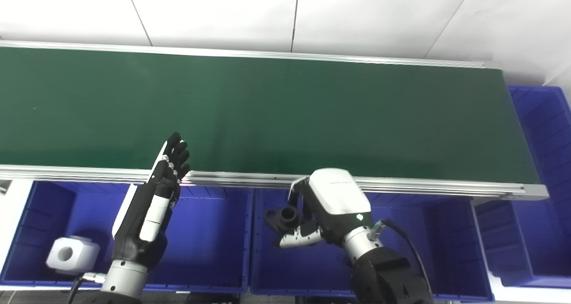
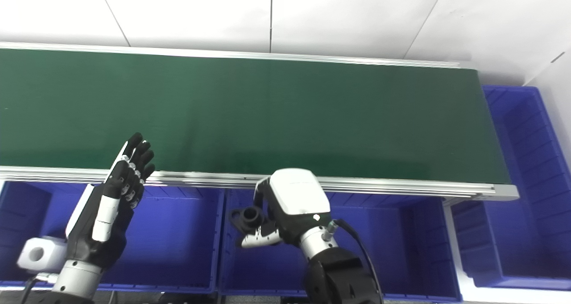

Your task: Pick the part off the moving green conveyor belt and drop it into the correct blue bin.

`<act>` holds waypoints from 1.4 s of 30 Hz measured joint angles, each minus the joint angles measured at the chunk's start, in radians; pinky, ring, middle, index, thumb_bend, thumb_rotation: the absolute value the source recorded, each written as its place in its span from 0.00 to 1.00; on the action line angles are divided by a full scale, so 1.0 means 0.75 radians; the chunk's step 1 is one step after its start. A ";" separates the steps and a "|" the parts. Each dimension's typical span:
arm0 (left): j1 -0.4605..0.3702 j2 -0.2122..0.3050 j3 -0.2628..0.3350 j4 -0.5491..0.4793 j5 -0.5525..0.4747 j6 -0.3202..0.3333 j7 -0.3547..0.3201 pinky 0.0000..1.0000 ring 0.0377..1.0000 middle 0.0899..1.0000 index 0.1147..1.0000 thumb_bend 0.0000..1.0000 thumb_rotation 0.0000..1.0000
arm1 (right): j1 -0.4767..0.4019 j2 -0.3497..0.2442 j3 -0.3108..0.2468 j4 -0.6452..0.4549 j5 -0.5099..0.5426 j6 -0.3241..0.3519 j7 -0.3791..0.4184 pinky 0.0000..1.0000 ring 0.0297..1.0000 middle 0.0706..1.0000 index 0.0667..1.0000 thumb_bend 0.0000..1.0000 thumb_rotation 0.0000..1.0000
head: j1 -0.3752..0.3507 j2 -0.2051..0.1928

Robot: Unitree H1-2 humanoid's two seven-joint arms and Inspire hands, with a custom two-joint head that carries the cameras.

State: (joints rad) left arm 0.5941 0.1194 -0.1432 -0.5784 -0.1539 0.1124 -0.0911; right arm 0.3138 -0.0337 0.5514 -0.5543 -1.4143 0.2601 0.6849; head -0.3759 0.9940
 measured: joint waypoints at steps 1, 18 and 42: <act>0.000 -0.001 0.000 -0.002 -0.007 0.002 0.000 1.00 1.00 1.00 1.00 0.68 0.86 | -0.004 -0.001 0.006 0.000 -0.022 -0.002 0.034 0.20 0.26 0.34 0.53 0.76 0.80 | 0.000 0.000; 0.005 -0.009 -0.011 -0.003 0.017 0.008 0.000 0.98 0.99 1.00 1.00 0.70 0.87 | 0.022 0.001 -0.015 0.010 -0.106 -0.045 0.005 0.49 0.54 0.64 0.71 1.00 0.80 | 0.037 -0.031; 0.018 -0.032 -0.018 0.279 0.105 -0.135 -0.002 0.95 0.97 0.98 1.00 0.66 0.89 | 0.429 0.285 -0.640 0.186 1.606 -0.146 -0.349 0.71 0.75 0.78 0.88 0.83 0.83 | 0.133 -0.360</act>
State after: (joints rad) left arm 0.6075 0.0957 -0.1565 -0.3688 -0.0750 0.0113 -0.0924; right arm 0.6358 0.1799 0.0716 -0.4147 -0.2096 0.1504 0.4234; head -0.2762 0.7243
